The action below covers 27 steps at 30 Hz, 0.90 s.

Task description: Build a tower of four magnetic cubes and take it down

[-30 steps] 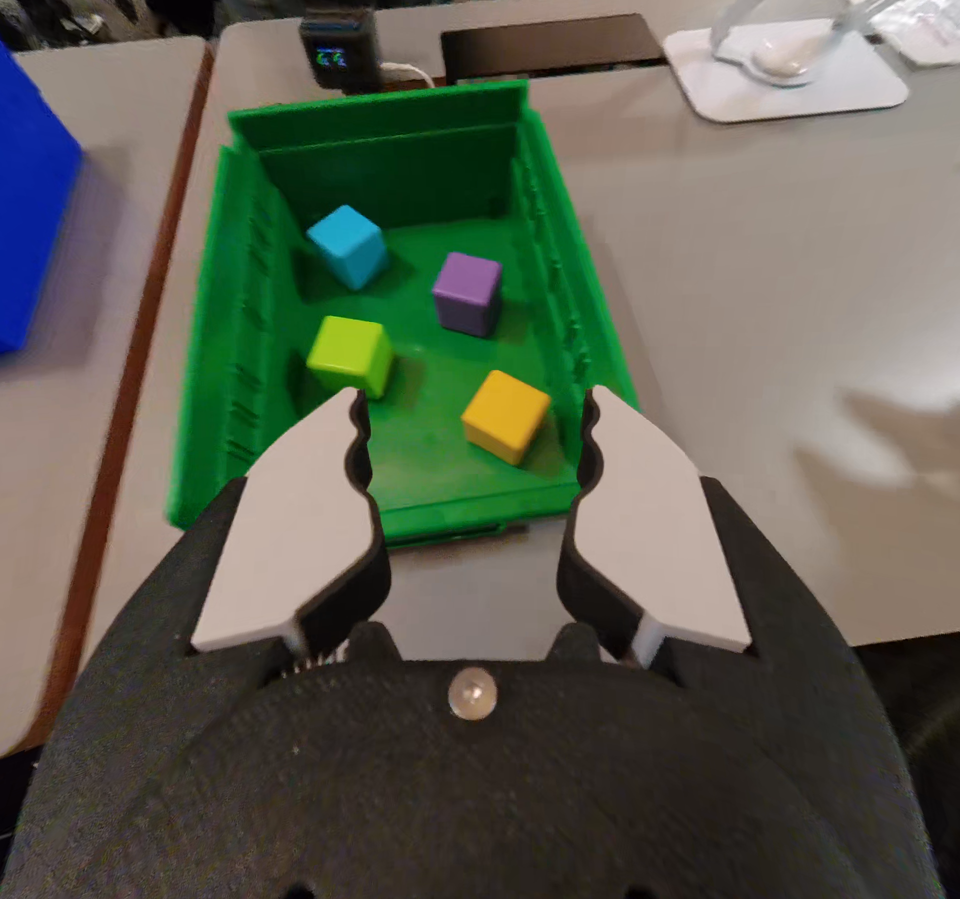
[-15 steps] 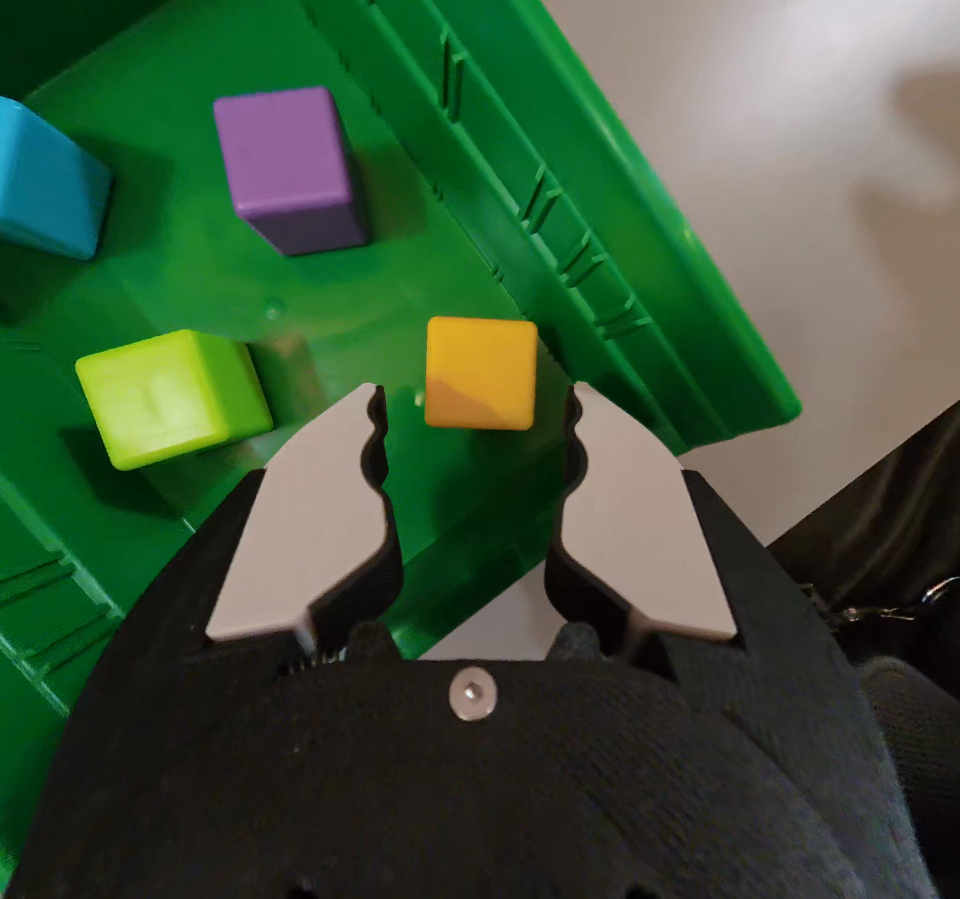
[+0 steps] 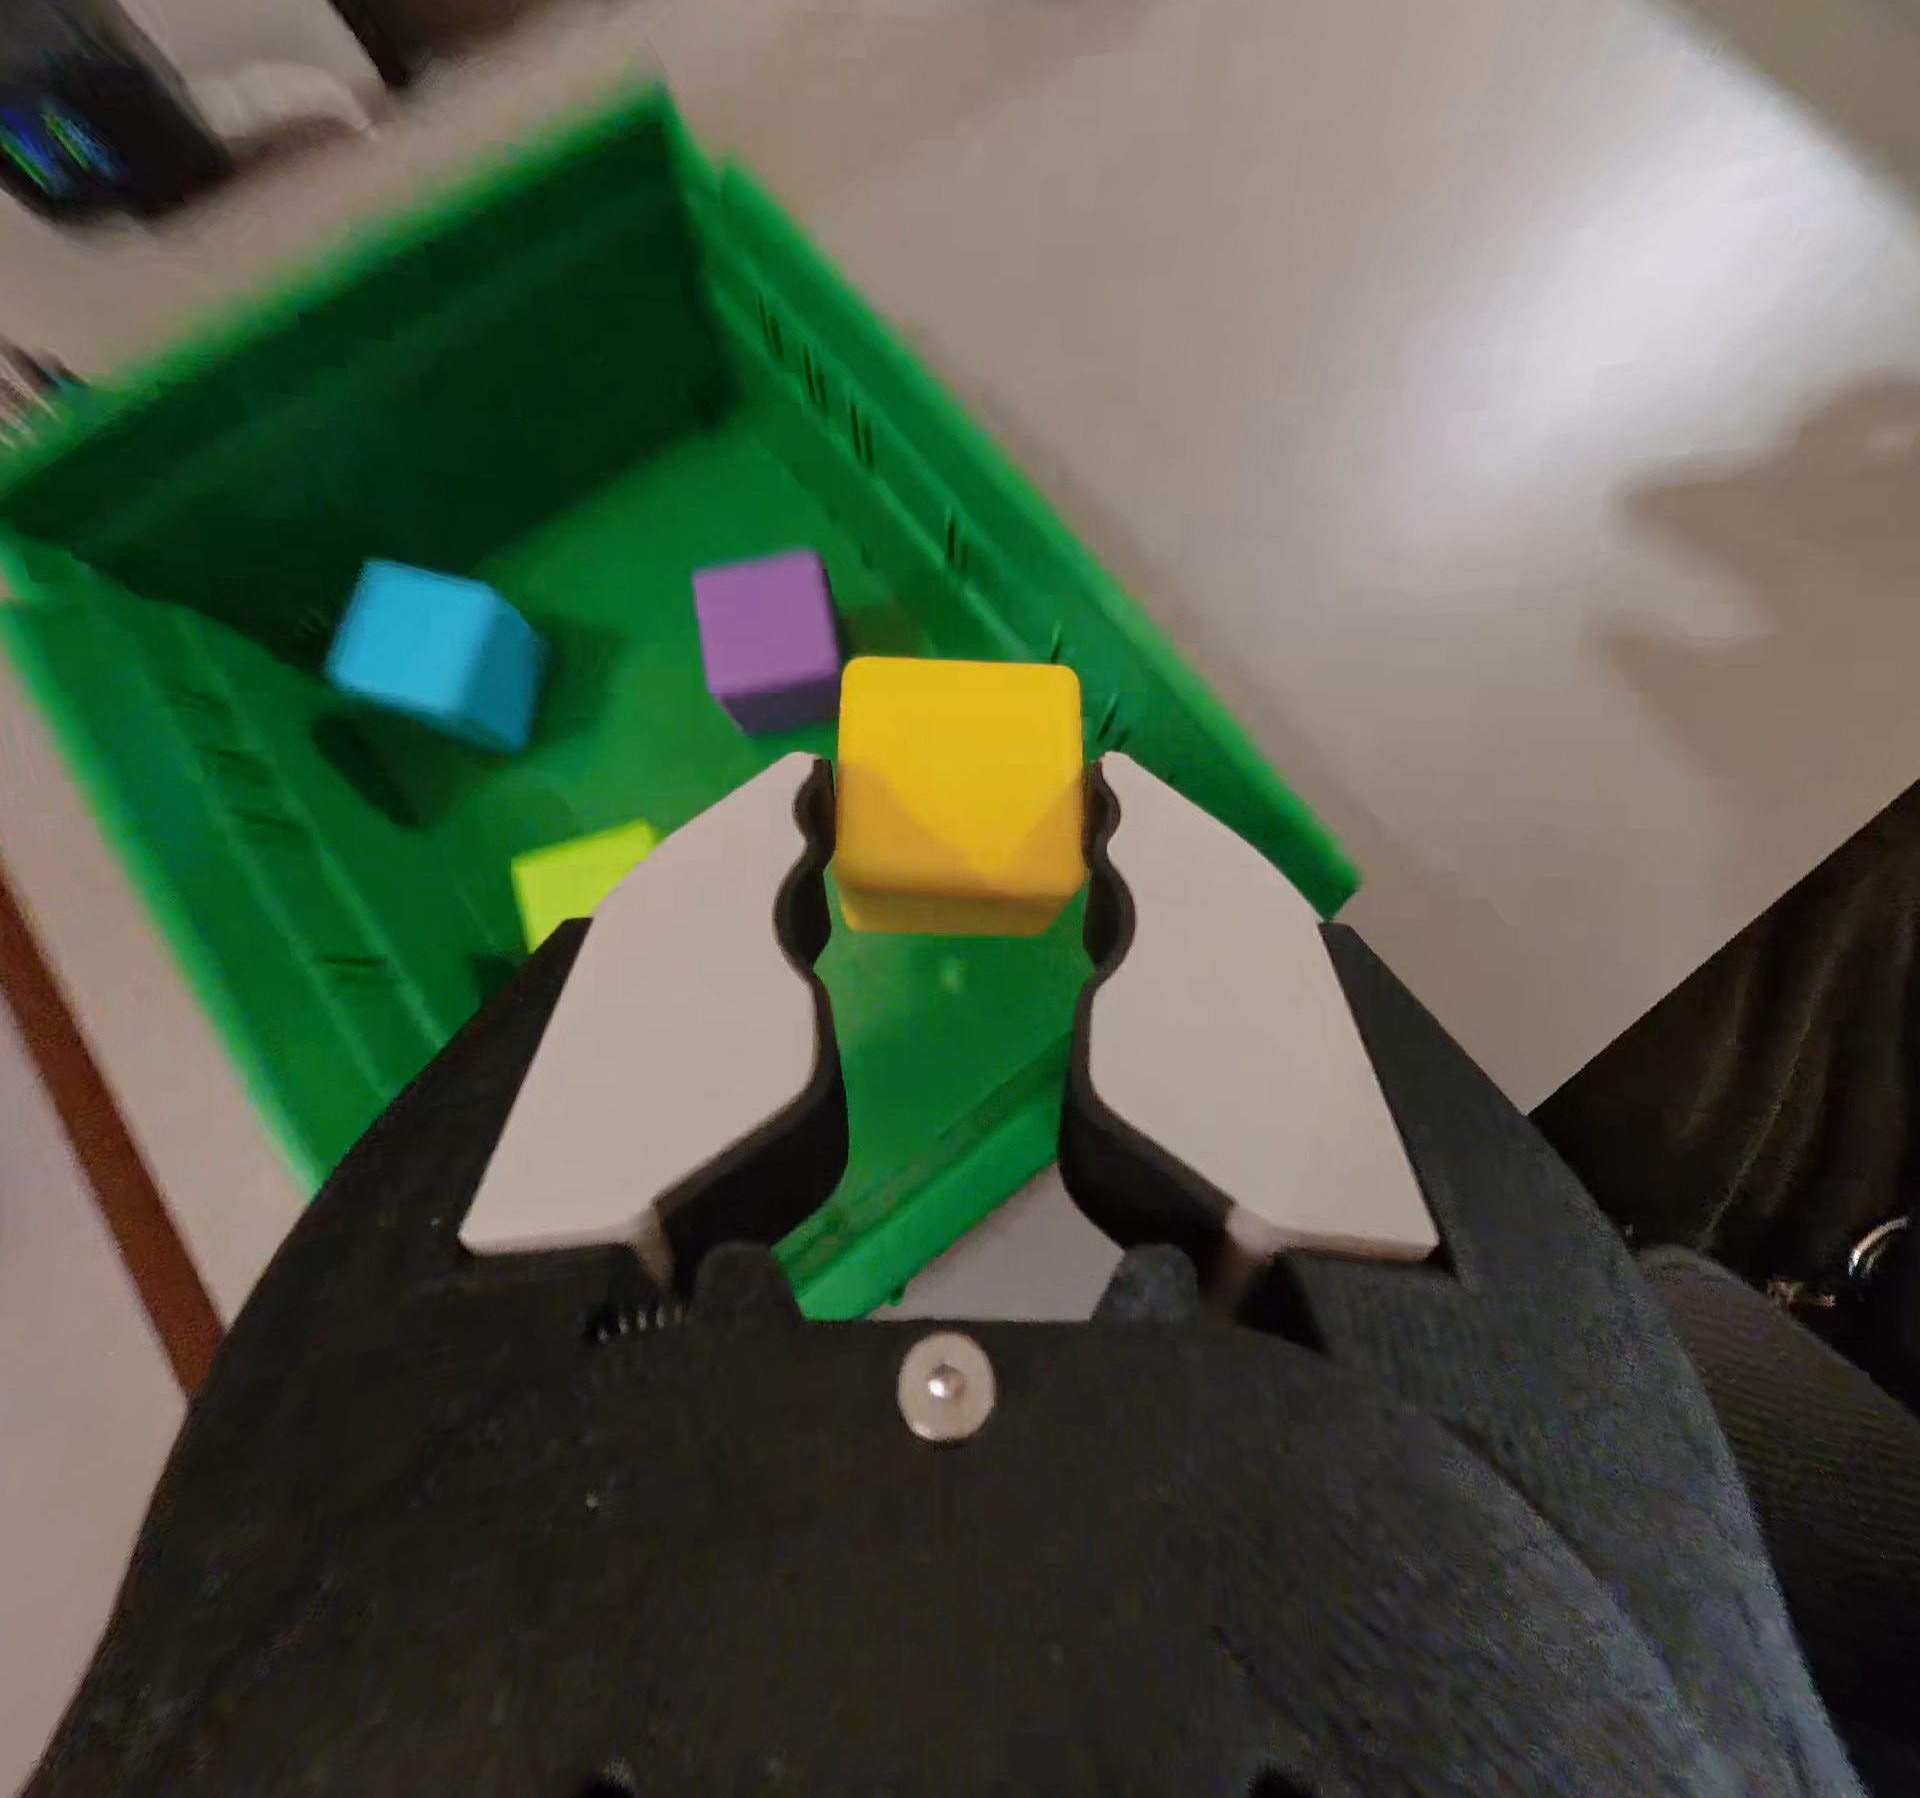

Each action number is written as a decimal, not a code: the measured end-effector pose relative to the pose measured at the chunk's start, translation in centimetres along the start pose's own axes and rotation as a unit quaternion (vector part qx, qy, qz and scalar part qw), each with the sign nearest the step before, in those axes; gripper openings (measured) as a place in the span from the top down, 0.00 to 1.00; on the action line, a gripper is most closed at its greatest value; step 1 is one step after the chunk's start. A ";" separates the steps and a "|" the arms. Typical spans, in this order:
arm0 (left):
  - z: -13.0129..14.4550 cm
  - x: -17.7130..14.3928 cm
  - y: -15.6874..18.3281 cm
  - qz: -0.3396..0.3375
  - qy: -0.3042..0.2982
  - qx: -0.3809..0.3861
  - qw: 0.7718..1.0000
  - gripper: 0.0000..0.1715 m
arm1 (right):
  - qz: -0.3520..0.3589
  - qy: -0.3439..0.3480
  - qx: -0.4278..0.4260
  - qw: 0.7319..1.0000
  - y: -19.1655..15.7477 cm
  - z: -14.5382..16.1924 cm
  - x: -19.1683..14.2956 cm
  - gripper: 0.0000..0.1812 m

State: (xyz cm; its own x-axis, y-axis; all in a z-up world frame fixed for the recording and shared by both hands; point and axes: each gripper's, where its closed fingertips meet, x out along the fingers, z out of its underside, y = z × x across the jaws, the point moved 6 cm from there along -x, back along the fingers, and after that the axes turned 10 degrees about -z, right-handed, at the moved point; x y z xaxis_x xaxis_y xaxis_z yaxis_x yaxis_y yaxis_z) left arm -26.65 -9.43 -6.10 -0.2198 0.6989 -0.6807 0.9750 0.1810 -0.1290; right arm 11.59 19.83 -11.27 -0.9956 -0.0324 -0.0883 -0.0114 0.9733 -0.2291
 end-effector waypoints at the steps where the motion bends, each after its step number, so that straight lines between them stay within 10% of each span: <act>1: -1.4 -1.6 0.2 -0.006 0.040 0.005 0.999 0.72 | 0.000 -0.001 0.003 1.000 0.0 0.1 0.0 0.77; 10: -12.3 -6.8 9.9 0.067 0.256 0.097 0.960 0.72 | 0.023 -0.015 -0.018 0.999 -0.2 0.5 -1.1 0.78; 15: -15.8 1.5 18.2 0.188 0.232 0.061 0.952 0.73 | 0.041 -0.017 -0.019 0.999 -0.1 0.7 -2.3 0.79; 20: -13.6 12.5 25.8 0.262 0.152 0.062 0.951 0.73 | 0.056 -0.014 -0.016 0.998 -0.1 0.9 -3.9 0.79; 27: -12.3 16.0 28.2 0.337 0.162 0.092 0.923 0.73 | 0.071 -0.022 -0.011 0.997 0.0 1.3 -6.0 0.79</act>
State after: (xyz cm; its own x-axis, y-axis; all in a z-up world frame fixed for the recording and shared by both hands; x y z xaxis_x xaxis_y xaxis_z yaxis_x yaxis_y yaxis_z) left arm -3.05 15.41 -11.74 0.4691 0.7854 -0.4039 0.8765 -0.4701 0.1038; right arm 17.70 19.72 -12.00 -0.9823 0.0964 -0.1607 0.1266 0.9737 -0.1897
